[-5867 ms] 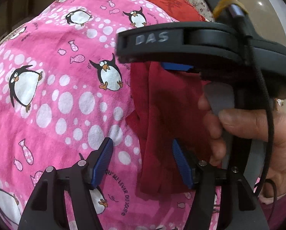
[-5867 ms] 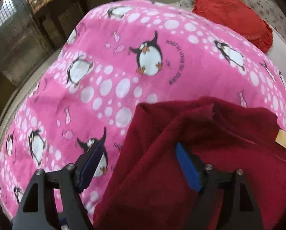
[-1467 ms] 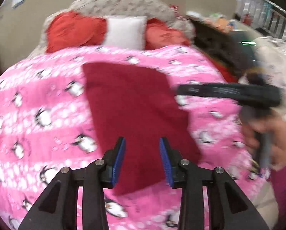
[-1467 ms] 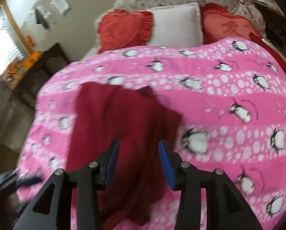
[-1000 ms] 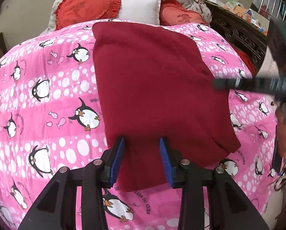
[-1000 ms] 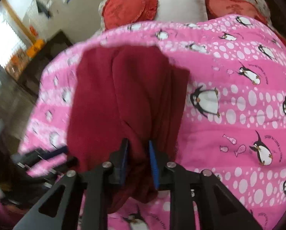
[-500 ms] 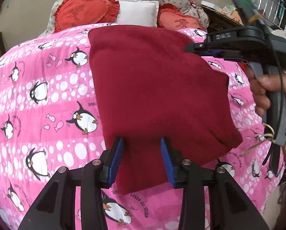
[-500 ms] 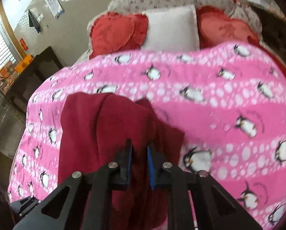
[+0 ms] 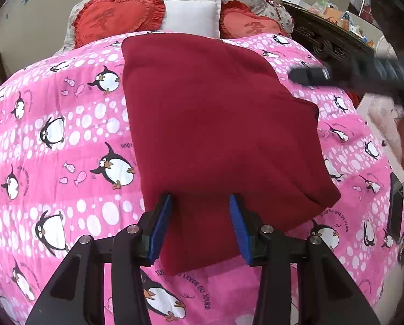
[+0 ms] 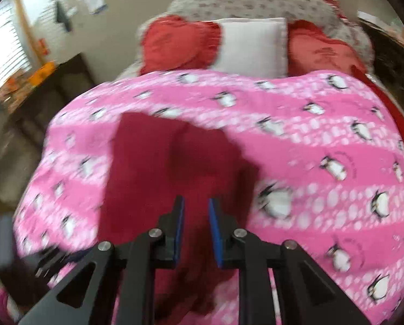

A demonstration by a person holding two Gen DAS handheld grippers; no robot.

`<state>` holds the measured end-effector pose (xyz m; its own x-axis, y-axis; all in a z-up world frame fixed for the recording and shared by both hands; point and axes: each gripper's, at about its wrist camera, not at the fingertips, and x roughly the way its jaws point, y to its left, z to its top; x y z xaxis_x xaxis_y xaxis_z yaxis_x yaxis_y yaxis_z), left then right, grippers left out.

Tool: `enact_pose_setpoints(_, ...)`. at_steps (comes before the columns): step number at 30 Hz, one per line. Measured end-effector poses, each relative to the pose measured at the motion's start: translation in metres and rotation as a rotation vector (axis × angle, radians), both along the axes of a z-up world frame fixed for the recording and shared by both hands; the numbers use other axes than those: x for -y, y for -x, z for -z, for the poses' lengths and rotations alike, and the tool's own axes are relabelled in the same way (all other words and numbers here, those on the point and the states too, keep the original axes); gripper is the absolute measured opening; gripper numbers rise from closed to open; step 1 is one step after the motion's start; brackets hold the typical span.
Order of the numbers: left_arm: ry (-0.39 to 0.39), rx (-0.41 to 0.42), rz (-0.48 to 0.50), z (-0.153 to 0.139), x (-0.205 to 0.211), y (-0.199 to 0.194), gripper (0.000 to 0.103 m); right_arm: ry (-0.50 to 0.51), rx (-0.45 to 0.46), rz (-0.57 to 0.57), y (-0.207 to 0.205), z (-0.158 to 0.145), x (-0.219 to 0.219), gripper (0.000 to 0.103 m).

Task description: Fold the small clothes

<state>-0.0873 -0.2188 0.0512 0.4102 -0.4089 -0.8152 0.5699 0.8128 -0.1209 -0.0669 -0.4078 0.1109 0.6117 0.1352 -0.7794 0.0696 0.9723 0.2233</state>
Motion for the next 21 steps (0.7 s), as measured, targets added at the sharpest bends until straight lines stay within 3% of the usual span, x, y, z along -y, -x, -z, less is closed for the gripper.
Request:
enact_pose_setpoints(3,-0.008,0.000,0.001,0.001,0.002,0.001,0.023,0.025,-0.056,-0.034,0.009,0.019,-0.013,0.019)
enact_pose_setpoints(5,-0.016,0.001,0.012,0.001,0.003,0.002,0.023,0.110,-0.103,0.009,0.010,0.040,-0.010,0.021)
enact_pose_setpoints(7,-0.038,0.000,0.016,-0.001,0.005,0.003,0.023,0.031,-0.131,0.034,0.011,0.057,0.004,0.022)
enact_pose_setpoints(9,-0.041,-0.007,0.011,-0.005,0.004,0.004,0.023,-0.054,-0.122,0.074,0.017,0.054,0.016,0.024)
enact_pose_setpoints(11,-0.022,-0.016,-0.011,-0.010,-0.002,0.005,0.023,-0.074,-0.093,0.087,0.025,0.041,0.017,0.024)
enact_pose_setpoints(16,0.000,-0.002,-0.065,-0.018,-0.024,0.001,0.023,-0.004,-0.028,0.081,0.055,0.015,0.006,0.026)
enact_pose_setpoints(21,-0.011,-0.026,-0.118,-0.010,-0.037,-0.006,0.023,-0.087,-0.025,0.033,0.068,0.026,-0.007,0.026)
